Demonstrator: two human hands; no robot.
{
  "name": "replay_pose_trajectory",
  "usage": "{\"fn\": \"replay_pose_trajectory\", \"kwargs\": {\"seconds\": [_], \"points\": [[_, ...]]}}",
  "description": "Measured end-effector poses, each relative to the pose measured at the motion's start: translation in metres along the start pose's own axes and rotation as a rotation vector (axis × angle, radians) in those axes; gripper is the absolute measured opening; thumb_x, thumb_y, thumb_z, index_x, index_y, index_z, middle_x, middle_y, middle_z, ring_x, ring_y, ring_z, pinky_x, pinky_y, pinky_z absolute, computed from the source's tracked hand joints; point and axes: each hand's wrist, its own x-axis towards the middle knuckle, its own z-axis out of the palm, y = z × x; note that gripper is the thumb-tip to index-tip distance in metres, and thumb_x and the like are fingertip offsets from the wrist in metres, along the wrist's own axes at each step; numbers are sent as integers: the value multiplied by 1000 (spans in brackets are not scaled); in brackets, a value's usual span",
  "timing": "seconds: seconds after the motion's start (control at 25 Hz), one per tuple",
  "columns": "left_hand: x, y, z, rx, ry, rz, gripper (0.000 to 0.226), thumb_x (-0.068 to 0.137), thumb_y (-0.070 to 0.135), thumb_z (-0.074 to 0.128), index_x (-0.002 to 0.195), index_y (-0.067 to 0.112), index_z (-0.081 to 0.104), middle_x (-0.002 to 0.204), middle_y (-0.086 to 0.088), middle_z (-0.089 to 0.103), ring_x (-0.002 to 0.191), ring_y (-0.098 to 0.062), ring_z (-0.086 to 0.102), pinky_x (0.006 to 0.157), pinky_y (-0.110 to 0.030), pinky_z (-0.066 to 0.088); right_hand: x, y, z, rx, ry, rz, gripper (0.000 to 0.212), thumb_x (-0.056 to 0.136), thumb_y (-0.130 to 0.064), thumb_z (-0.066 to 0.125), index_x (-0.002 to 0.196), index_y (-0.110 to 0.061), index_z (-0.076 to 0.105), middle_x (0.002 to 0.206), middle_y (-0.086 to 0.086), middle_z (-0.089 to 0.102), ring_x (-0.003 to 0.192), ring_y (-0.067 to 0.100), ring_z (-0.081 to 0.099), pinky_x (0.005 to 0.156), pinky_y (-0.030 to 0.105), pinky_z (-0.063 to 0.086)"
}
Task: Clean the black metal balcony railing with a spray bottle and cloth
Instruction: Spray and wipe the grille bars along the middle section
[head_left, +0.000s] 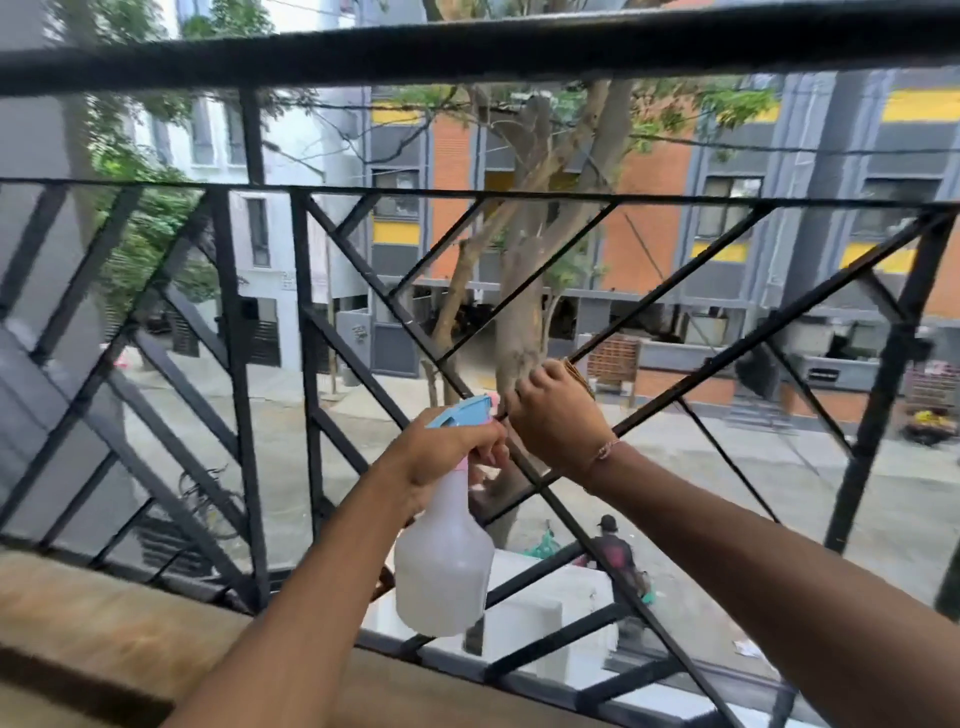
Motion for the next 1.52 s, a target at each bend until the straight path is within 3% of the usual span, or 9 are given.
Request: {"fn": "replay_pose_trajectory", "kwargs": {"seconds": [0.36, 0.52, 0.6, 0.68, 0.8, 0.92, 1.08, 1.32, 1.52], "points": [[-16, -47, -9, -99, 188, 67, 24, 95, -4, 60, 75, 7, 68, 85, -21, 65, 107, -47, 68, 75, -37, 64, 11, -29, 12, 54, 65, 34, 38, 99, -14, 30, 113, -13, 65, 111, 13, 68, 103, 28, 60, 87, 39, 38], [-19, -38, -5, -10, 186, 188, 20, 98, -5, 56, 82, 3, 66, 81, -18, 66, 95, -39, 70, 74, -41, 64, -4, -26, -4, 93, 86, 125, 35, 99, -17, 36, 106, -13, 71, 106, 11, 71, 101, 26, 60, 87, 38, 37], [32, -1, -36, -48, 159, 48, 14, 95, -3, 62, 83, 2, 66, 78, -13, 67, 91, -34, 72, 74, -40, 63, 44, -3, -15, 263, -80, 151, 34, 95, -15, 40, 105, -14, 73, 104, 9, 72, 103, 26, 62, 89, 38, 39], [12, -5, -32, -46, 177, 72, 5, 83, 4, 71, 81, 1, 67, 77, -15, 66, 88, -32, 73, 75, -43, 63, 28, -19, -14, 247, -139, 123, 45, 92, -8, 30, 112, -14, 70, 108, 10, 70, 108, 29, 59, 94, 43, 38], [11, -6, -37, -37, 178, 17, 14, 73, 16, 70, 76, 2, 67, 80, -27, 64, 84, -36, 70, 77, -51, 63, 29, -29, -15, 261, -270, 104, 61, 88, -12, 12, 125, -3, 60, 117, 19, 62, 115, 34, 51, 103, 50, 34], [2, 10, -45, 19, 146, -76, 27, 70, 28, 71, 80, 4, 69, 86, -29, 66, 91, -47, 67, 85, -63, 58, 40, -22, -36, 268, -426, 144, 52, 94, -12, 18, 125, 0, 58, 115, 21, 59, 112, 36, 50, 104, 52, 33], [-3, 26, -48, 76, 49, -148, 3, 75, 16, 65, 76, 15, 68, 81, -20, 67, 91, -39, 70, 88, -55, 59, 49, -23, -46, 150, -595, 153, 40, 103, -21, 33, 131, 4, 48, 122, 24, 55, 118, 40, 47, 107, 51, 30], [-4, 49, -45, 125, -13, -178, 14, 77, 31, 69, 80, 17, 68, 83, -21, 67, 84, -44, 65, 82, -59, 56, 54, -20, -47, 175, -735, 164, 52, 103, -36, 41, 133, 6, 45, 121, 24, 54, 119, 41, 47, 108, 52, 32], [8, 70, -52, 137, -109, -175, 6, 82, 15, 65, 79, 20, 64, 77, -14, 64, 74, -28, 64, 71, -41, 56, 53, -18, -45, 207, -787, 175, 55, 103, -39, 43, 132, 7, 46, 123, 26, 54, 120, 43, 48, 110, 54, 32]]}}
